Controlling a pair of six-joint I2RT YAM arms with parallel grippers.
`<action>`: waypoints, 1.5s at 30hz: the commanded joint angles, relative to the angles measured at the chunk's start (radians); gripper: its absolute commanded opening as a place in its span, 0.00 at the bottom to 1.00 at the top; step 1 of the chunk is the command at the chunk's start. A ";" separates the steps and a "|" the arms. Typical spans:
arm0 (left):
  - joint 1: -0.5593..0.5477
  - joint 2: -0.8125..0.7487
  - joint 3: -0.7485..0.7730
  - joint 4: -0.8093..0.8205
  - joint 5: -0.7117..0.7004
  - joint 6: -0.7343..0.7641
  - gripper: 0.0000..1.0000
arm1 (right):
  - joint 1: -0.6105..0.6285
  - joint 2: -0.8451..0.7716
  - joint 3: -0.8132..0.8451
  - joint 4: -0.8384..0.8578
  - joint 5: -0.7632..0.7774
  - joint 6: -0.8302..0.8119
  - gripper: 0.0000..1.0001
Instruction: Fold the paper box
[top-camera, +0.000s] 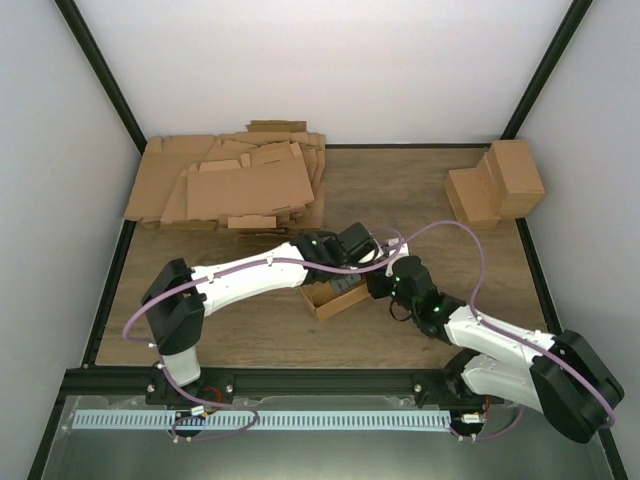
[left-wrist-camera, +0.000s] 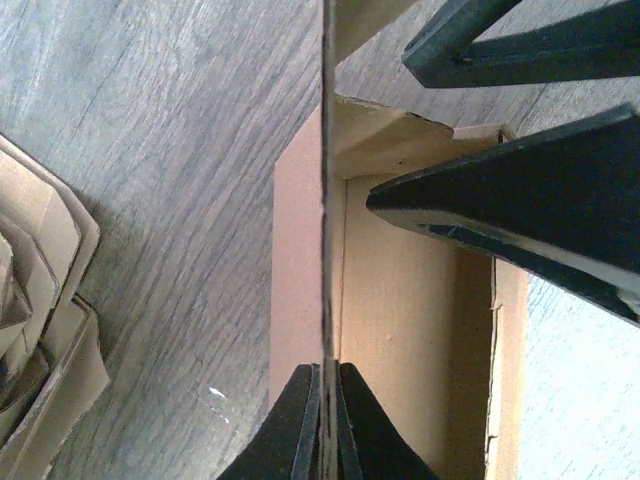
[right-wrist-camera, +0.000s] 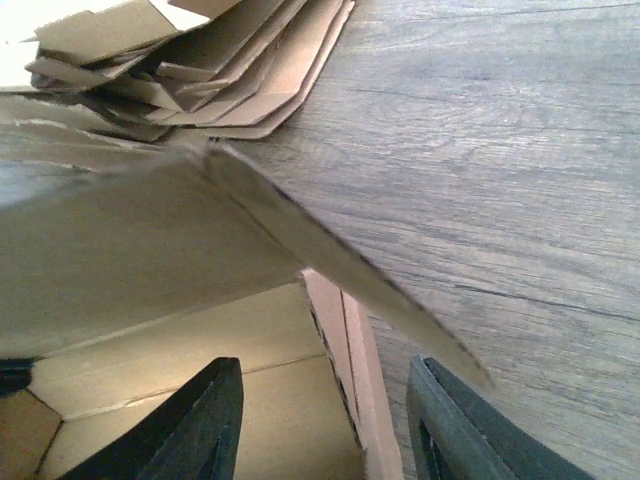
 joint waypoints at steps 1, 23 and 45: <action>-0.011 0.027 -0.011 -0.021 -0.013 -0.002 0.04 | 0.011 -0.069 0.014 -0.083 -0.009 0.069 0.50; -0.065 0.062 -0.017 -0.019 -0.045 -0.040 0.04 | -0.129 -0.281 0.248 -0.639 0.044 0.226 0.73; -0.122 0.106 -0.074 0.047 -0.035 -0.114 0.46 | -0.515 0.042 0.298 -0.405 -0.773 0.203 0.66</action>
